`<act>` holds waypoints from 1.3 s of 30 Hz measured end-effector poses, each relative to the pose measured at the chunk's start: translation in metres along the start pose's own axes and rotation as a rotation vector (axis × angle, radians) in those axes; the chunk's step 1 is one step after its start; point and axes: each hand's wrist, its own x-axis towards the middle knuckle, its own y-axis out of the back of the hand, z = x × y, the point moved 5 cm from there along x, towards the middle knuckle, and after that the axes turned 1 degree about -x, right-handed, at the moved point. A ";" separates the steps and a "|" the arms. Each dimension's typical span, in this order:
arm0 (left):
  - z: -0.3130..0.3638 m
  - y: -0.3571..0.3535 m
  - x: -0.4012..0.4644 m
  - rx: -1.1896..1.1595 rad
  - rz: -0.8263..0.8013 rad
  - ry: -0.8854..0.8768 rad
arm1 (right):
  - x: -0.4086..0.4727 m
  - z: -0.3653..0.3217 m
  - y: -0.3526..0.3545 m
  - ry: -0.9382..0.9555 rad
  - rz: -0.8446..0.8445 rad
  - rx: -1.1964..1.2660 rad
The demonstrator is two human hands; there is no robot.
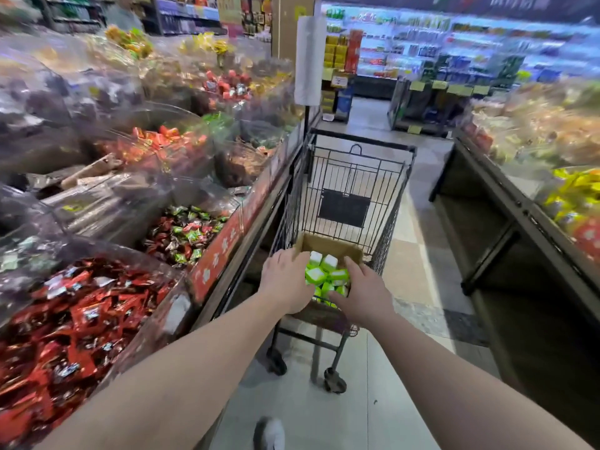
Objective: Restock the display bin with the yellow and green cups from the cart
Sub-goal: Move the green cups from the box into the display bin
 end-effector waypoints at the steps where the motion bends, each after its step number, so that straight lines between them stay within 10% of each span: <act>1: -0.001 -0.005 0.021 0.000 -0.010 -0.003 | 0.020 0.006 -0.001 -0.011 -0.008 -0.004; 12: -0.031 -0.060 0.216 -0.050 -0.206 0.022 | 0.213 0.076 -0.014 -0.116 -0.197 -0.082; 39: -0.085 -0.328 0.339 -0.263 -0.555 0.680 | 0.439 0.180 -0.247 0.104 -0.883 -0.361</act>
